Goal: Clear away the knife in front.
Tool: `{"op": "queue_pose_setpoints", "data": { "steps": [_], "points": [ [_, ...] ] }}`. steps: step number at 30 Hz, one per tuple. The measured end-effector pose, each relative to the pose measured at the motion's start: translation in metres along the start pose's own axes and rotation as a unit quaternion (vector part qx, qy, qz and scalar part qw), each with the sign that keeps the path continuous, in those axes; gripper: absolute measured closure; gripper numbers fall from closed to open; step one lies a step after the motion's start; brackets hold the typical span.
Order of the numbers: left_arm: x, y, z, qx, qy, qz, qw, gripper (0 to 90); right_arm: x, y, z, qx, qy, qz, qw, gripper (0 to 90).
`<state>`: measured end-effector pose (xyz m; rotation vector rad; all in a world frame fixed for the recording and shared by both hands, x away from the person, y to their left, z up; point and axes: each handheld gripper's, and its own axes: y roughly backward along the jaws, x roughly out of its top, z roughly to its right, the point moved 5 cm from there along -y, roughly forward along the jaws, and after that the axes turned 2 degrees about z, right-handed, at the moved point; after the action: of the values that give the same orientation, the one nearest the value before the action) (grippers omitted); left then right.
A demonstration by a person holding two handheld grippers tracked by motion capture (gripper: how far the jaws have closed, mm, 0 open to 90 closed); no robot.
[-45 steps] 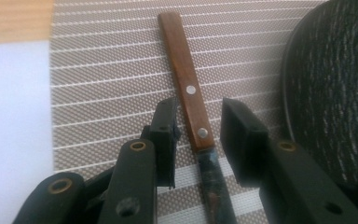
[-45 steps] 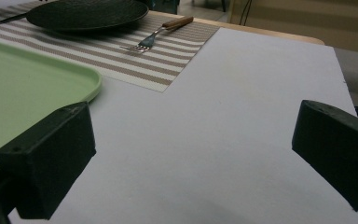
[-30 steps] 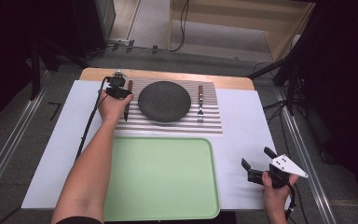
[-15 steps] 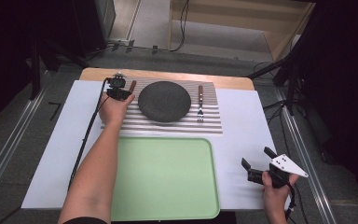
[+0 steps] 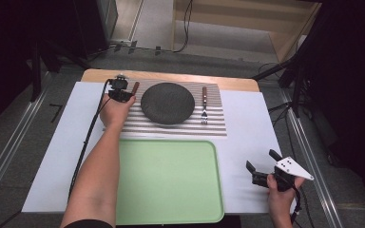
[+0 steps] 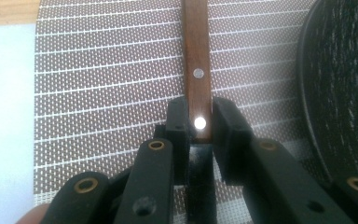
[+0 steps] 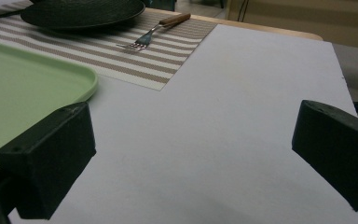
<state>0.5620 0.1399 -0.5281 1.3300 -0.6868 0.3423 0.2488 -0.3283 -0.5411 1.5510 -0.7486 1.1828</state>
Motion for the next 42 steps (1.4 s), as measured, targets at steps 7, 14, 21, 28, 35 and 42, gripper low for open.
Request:
{"op": "queue_pose_setpoints", "data": {
  "steps": [7, 14, 21, 28, 35, 42],
  "points": [
    [0.000, 0.000, 0.001, 0.006, -0.009, 0.002, 0.9999, 77.9, 0.000, 0.000, 0.001, -0.001, 0.001, 0.000, 1.0000, 0.0],
    [0.000, 0.001, 0.001, 0.002, -0.007, 0.002, 1.0000, 77.9, 0.000, 0.000, 0.000, -0.001, 0.000, 0.000, 1.0000, 0.0],
    [0.000, 0.004, 0.002, -0.002, 0.000, 0.002, 1.0000, 78.0, 0.000, 0.000, 0.001, -0.002, 0.000, 0.001, 1.0000, 0.0],
    [0.004, 0.011, 0.000, -0.008, -0.003, 0.008, 0.9999, 78.0, 0.000, 0.000, 0.001, -0.001, 0.000, 0.002, 1.0000, 0.0],
    [0.004, 0.021, 0.001, -0.020, -0.001, 0.013, 0.9997, 78.0, 0.000, 0.000, 0.001, -0.002, 0.000, 0.001, 1.0000, 0.0],
    [0.006, 0.032, 0.002, -0.026, -0.011, 0.019, 0.9994, 78.0, 0.000, 0.001, 0.001, 0.001, -0.002, 0.002, 1.0000, 0.0]
  ]
}}
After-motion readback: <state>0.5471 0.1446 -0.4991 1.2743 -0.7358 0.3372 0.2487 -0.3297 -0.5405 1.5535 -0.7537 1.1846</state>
